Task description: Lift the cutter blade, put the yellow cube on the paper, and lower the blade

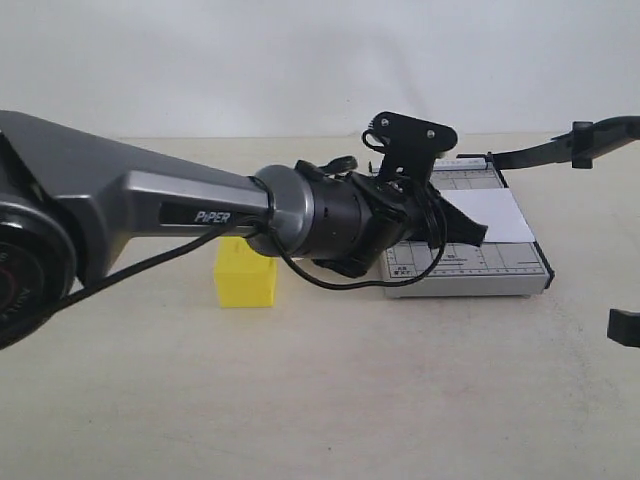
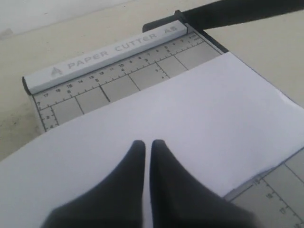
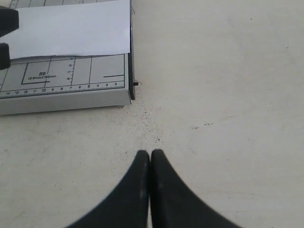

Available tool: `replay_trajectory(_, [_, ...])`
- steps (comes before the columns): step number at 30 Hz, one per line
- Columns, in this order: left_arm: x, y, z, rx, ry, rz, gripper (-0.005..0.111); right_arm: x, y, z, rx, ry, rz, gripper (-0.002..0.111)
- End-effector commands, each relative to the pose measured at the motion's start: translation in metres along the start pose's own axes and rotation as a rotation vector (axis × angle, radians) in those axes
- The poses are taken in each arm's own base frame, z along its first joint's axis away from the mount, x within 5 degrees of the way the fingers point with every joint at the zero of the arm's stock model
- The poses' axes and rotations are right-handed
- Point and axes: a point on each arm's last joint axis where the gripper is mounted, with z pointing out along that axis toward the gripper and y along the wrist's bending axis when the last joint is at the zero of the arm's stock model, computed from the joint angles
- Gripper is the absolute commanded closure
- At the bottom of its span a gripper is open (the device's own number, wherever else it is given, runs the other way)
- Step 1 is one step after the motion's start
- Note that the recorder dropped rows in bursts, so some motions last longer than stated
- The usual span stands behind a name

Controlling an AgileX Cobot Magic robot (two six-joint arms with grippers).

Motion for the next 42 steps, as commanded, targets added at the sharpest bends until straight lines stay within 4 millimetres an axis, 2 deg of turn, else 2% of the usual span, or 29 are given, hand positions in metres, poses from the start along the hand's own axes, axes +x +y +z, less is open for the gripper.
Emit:
replay_trajectory(1, [0.007, -0.003, 0.01, 0.005, 0.01, 0.026, 0.102, 0.0, 0.0, 0.0, -0.001, 0.004, 0.004, 0.109])
replay_trajectory(14, [0.021, -0.023, 0.036, 0.145, 0.035, 0.024, 0.102, 0.0, 0.0, 0.0, -0.001, 0.005, 0.007, 0.109])
replay_trajectory(28, [0.023, -0.033, 0.048, 0.191, 0.025, -0.008, 0.102, 0.0, 0.0, 0.0, -0.003, 0.01, 0.041, 0.109])
replay_trajectory(32, [0.008, -0.033, 0.046, 0.182, -0.016, -0.017, 0.102, 0.001, 0.001, 0.0, -0.004, 0.014, 0.041, 0.109])
replay_trajectory(35, [-0.014, -0.032, 0.036, 0.18, -0.066, -0.029, 0.102, 0.001, 0.001, 0.0, -0.004, 0.014, 0.041, 0.109])
replay_trajectory(42, [-0.083, -0.023, -0.014, -0.003, -0.26, -0.083, 0.102, 0.001, 0.001, 0.0, -0.006, 0.02, 0.041, 0.109])
